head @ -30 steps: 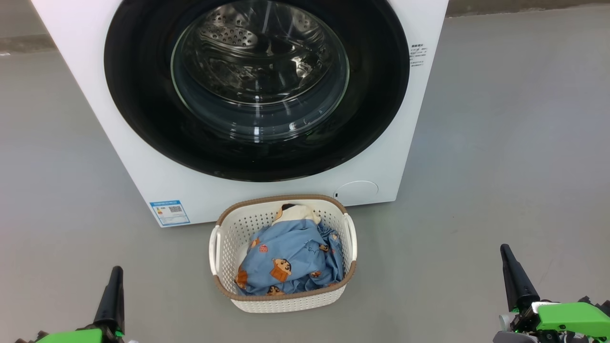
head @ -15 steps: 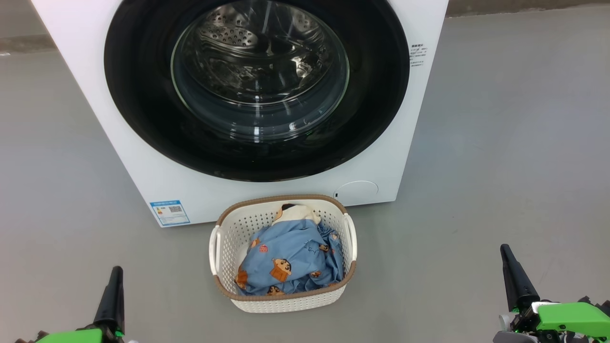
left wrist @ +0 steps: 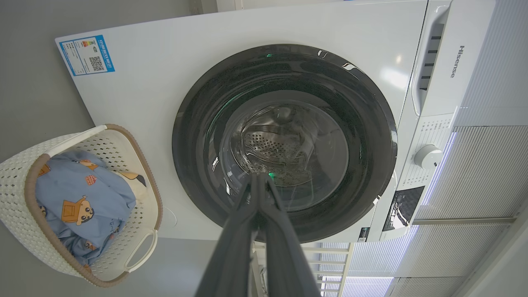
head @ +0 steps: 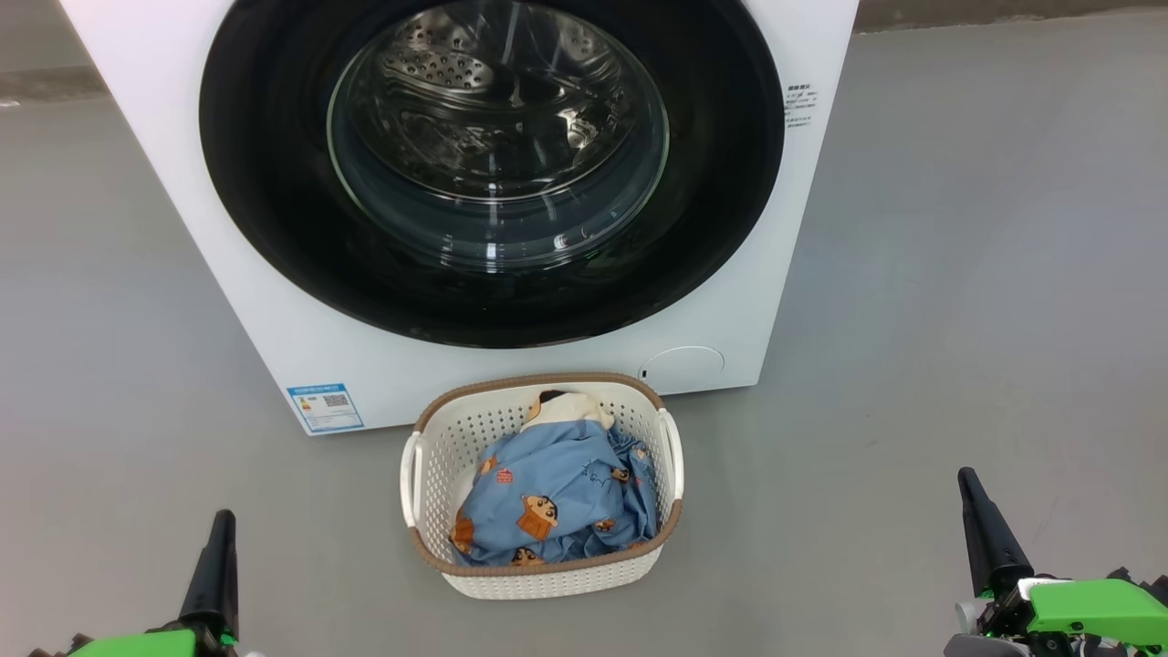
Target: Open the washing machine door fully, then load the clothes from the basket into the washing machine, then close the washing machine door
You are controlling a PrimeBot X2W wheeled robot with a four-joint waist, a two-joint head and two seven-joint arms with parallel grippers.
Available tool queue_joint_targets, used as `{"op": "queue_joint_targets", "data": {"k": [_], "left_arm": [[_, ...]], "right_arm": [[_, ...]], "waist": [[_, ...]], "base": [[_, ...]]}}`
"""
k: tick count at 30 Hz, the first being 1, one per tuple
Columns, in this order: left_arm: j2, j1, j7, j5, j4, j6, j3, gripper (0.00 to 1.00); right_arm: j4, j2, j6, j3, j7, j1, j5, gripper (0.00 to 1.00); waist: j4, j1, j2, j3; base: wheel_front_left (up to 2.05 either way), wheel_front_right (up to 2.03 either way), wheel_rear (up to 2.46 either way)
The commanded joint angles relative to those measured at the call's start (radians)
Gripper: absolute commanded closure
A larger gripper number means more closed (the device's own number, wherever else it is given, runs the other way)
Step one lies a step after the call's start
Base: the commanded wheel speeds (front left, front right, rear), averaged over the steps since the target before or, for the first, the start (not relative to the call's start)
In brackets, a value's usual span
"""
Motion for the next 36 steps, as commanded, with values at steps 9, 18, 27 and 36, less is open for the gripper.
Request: {"op": "queue_joint_targets", "data": {"k": [9,18,27,36], "left_arm": [[-0.003,0.003,0.0,0.0,0.005,0.001,-0.001,0.0],[-0.011,0.02,-0.017,0.012,0.025,0.001,-0.016,0.0],[-0.002,0.014,-0.046,0.057,0.006,0.0,-0.032,0.0],[0.003,0.008,-0.072,0.122,-0.01,-0.001,-0.045,0.0]], "right_arm": [[0.007,0.001,0.0,0.0,-0.002,0.003,0.0,0.0],[0.031,0.007,0.0,0.013,-0.017,0.018,-0.018,0.0],[0.019,-0.005,0.0,0.035,-0.046,0.005,-0.074,0.0],[0.007,-0.009,0.0,0.048,-0.072,-0.007,-0.165,0.0]], "waist": [[0.0,0.0,0.0,0.0],[-0.001,0.0022,0.0,-0.001],[-0.005,0.0001,0.0,0.002],[-0.008,0.0,0.0,0.003]], "base": [[0.0,0.0,0.0],[0.0,0.0,0.0],[0.0,0.0,0.0],[0.0,0.0,0.0]]}}
